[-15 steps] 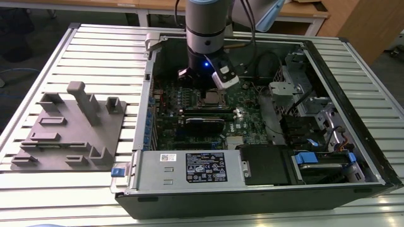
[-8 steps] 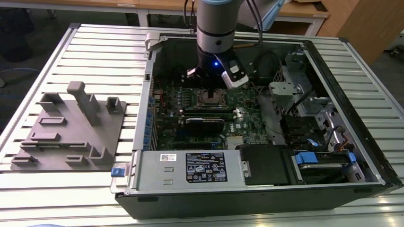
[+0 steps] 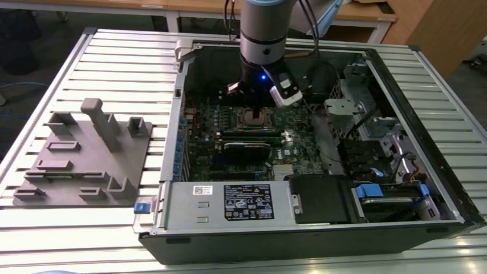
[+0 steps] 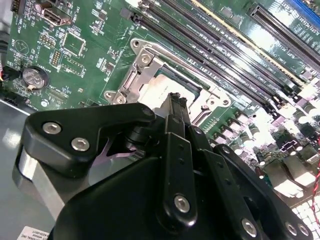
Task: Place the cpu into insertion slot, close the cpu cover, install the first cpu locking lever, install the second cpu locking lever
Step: 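Install the second cpu locking lever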
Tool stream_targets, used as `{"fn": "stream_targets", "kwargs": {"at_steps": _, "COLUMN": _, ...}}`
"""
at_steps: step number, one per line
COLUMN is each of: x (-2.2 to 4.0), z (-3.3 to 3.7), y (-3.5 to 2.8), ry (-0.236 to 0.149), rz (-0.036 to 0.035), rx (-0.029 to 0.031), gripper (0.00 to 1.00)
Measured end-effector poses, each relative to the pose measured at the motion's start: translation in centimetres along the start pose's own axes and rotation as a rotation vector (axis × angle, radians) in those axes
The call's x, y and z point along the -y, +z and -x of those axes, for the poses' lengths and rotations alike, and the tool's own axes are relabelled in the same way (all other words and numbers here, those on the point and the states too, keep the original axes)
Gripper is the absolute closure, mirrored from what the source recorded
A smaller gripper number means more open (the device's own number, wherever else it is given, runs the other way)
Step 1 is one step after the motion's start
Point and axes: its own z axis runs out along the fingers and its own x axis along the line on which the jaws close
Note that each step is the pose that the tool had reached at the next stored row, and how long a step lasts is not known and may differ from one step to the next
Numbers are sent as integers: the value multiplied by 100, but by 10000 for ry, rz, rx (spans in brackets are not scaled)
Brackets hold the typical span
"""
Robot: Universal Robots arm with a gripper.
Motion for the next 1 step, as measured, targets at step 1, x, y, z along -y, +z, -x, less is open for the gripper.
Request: {"fn": "stream_targets", "kwargs": {"at_steps": 1, "x": 0, "z": 0, "y": 0, "ry": 0, "rz": 0, "rx": 0, "gripper": 89}}
